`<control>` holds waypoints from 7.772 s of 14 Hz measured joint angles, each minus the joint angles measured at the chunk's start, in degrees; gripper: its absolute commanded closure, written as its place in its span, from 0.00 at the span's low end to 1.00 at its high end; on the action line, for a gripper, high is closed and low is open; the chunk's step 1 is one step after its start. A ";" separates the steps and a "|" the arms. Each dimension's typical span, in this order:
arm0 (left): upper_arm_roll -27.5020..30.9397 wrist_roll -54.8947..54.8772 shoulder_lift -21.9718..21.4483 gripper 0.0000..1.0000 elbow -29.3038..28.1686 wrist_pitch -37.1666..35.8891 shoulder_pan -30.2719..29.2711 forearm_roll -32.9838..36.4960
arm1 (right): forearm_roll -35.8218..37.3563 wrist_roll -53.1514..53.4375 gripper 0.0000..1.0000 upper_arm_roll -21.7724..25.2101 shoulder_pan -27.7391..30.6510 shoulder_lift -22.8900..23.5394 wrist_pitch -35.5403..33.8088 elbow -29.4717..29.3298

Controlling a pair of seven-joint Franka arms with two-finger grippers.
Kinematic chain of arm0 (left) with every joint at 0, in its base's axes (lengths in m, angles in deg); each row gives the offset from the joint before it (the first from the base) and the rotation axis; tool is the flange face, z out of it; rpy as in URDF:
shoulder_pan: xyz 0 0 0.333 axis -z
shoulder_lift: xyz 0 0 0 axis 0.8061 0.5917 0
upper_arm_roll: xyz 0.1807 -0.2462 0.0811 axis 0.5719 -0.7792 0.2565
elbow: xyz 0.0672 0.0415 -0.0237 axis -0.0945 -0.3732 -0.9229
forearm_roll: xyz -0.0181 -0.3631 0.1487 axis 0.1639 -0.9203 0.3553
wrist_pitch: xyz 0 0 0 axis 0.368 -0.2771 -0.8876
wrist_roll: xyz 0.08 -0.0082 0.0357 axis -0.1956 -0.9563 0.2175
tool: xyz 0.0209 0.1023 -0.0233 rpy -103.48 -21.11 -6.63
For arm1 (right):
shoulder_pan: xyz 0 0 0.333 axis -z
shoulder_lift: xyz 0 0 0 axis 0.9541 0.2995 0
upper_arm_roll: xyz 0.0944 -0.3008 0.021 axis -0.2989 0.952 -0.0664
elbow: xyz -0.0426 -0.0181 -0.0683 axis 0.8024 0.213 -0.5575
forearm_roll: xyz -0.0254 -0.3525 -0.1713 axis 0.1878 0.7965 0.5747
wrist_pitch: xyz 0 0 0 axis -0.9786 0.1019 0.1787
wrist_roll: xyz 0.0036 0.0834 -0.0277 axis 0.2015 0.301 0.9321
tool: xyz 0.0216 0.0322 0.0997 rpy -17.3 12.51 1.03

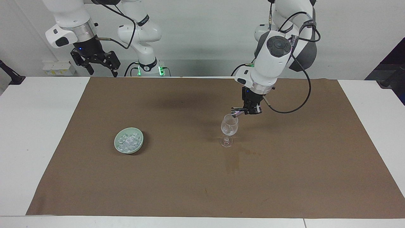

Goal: Pour wine and add ice with both arms

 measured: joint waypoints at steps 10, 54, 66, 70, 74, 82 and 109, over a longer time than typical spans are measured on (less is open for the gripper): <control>1.96 -5.00 0.46 1.00 2.67 -0.65 -4.42 -2.05 | 0.00 0.00 0.00 0.00 0.00 0.00 0.00 0.00; 1.36 -89.46 32.10 0.76 -4.50 -24.94 -55.48 -59.66 | -0.83 -3.41 0.00 -3.69 4.45 0.34 5.43 1.09; 1.57 -89.44 31.59 0.10 -3.34 -25.19 -55.99 -59.23 | -0.85 -7.99 0.00 -5.77 4.44 8.61 17.15 6.25; 2.14 -84.95 27.49 0.10 0.90 -25.23 -57.34 -52.53 | -0.85 -9.37 0.00 -6.35 4.44 10.24 23.62 10.03; 2.67 -73.81 19.93 0.12 4.84 -25.77 -57.62 -45.78 | -0.85 -14.49 0.00 -6.41 4.44 10.70 28.66 15.13; 2.03 -33.08 3.80 0.12 5.72 -22.29 -42.66 -34.07 | 1.05 -20.74 0.00 -6.33 4.46 17.78 42.84 21.70; 1.77 44.89 -12.51 0.00 1.77 -9.08 -24.81 4.46 | 3.37 -20.55 0.74 -6.15 4.70 20.89 47.03 22.28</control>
